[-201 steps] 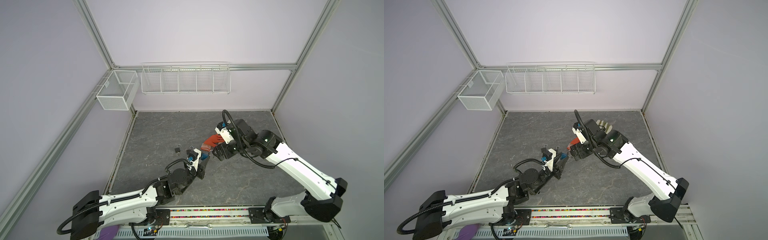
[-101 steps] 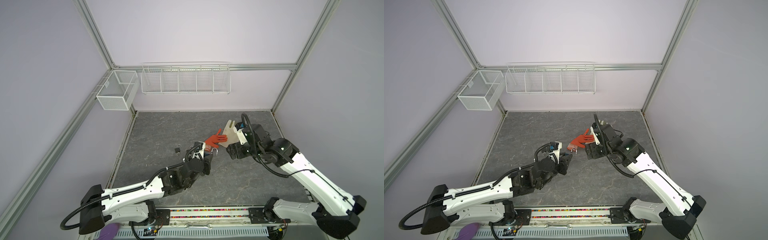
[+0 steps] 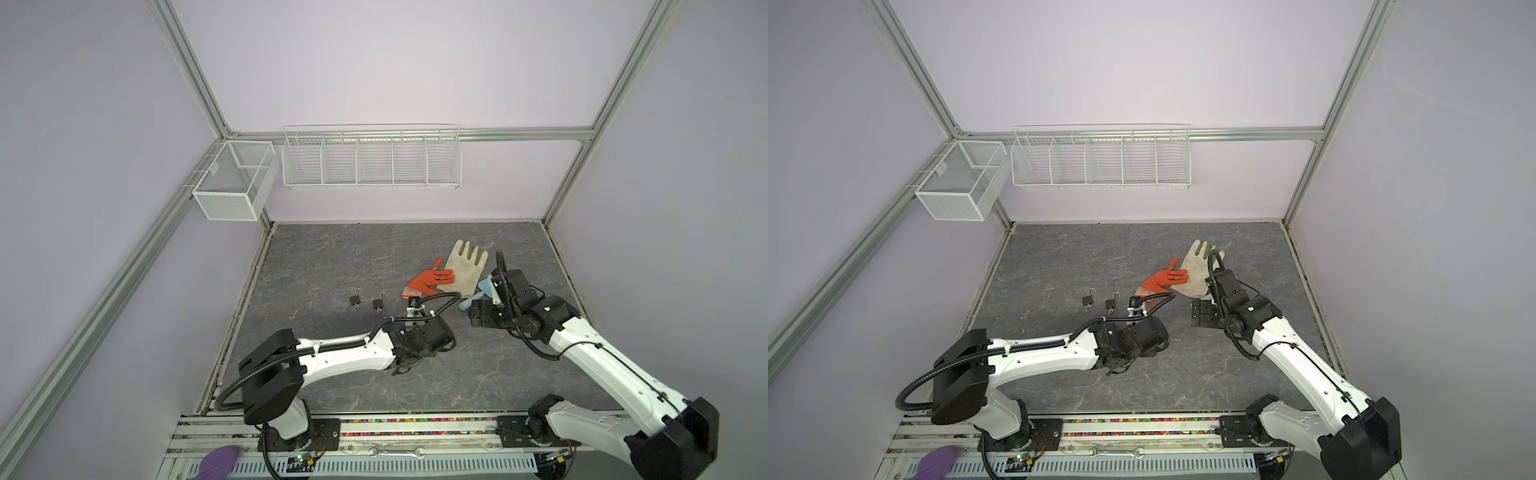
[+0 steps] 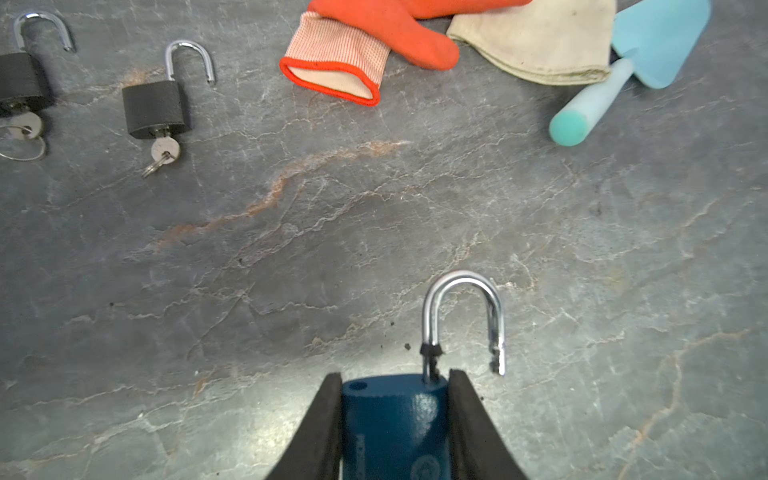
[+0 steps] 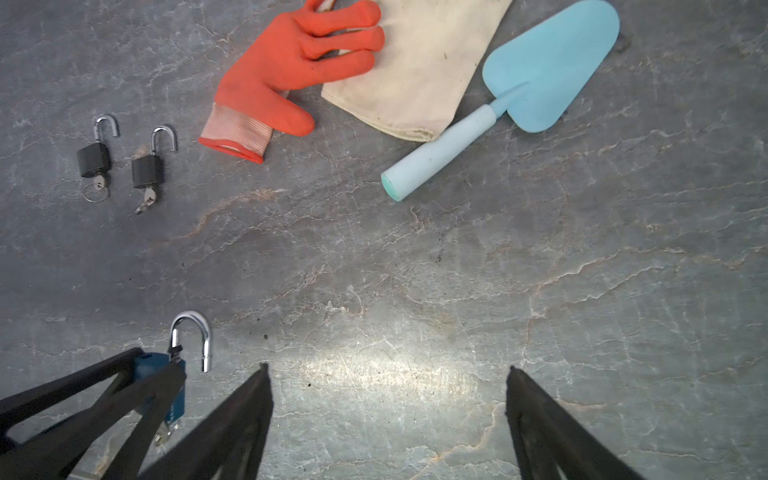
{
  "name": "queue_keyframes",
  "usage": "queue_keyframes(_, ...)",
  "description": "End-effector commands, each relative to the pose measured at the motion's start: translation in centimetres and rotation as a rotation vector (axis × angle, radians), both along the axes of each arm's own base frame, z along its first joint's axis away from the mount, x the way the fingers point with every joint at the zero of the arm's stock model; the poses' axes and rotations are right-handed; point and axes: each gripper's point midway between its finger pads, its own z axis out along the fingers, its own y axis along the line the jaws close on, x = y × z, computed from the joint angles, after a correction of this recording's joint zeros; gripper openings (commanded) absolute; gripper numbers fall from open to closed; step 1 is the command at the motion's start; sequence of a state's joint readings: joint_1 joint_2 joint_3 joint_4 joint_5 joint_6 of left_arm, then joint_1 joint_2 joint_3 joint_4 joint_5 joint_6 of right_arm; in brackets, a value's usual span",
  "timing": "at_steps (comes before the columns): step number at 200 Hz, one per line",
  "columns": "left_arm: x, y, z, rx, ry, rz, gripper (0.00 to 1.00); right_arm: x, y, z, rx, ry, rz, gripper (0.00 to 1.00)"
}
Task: Unlock with the key
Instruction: 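Lower the opened blue padlock onto the table and open the left gripper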
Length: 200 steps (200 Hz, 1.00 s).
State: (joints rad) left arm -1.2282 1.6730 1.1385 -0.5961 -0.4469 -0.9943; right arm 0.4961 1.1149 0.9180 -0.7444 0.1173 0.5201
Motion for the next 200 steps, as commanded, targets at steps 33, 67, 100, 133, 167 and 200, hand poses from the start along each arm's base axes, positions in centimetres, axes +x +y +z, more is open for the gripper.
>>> queue_keyframes(33, 0.2, -0.8, -2.4, 0.055, 0.061, 0.066, 0.00, 1.0, -0.6, -0.1, 0.062, -0.018, -0.065, 0.89)
queue_keyframes(67, 0.2, -1.3, -4.2, 0.060, 0.095, 0.085, 0.00, 1.0, -1.5, -1.1, 0.061, -0.001, -0.099, 0.89)
queue_keyframes(100, 0.2, -1.4, -5.1, 0.062, 0.111, 0.106, 0.00, 0.9, -2.5, -1.8, 0.056, 0.005, -0.129, 0.89)
queue_keyframes(133, 0.4, -1.4, -6.1, 0.067, 0.134, 0.118, 0.00, 0.8, -3.4, -2.1, 0.054, 0.011, -0.153, 0.89)
queue_keyframes(167, 0.4, -1.5, -6.7, 0.082, 0.145, 0.112, 0.00, 0.9, -4.0, -2.3, 0.070, 0.015, -0.173, 0.89)
queue_keyframes(200, 0.2, -1.4, -6.9, 0.086, 0.159, 0.105, 0.13, 1.1, -4.6, -2.3, 0.066, 0.012, -0.195, 0.89)
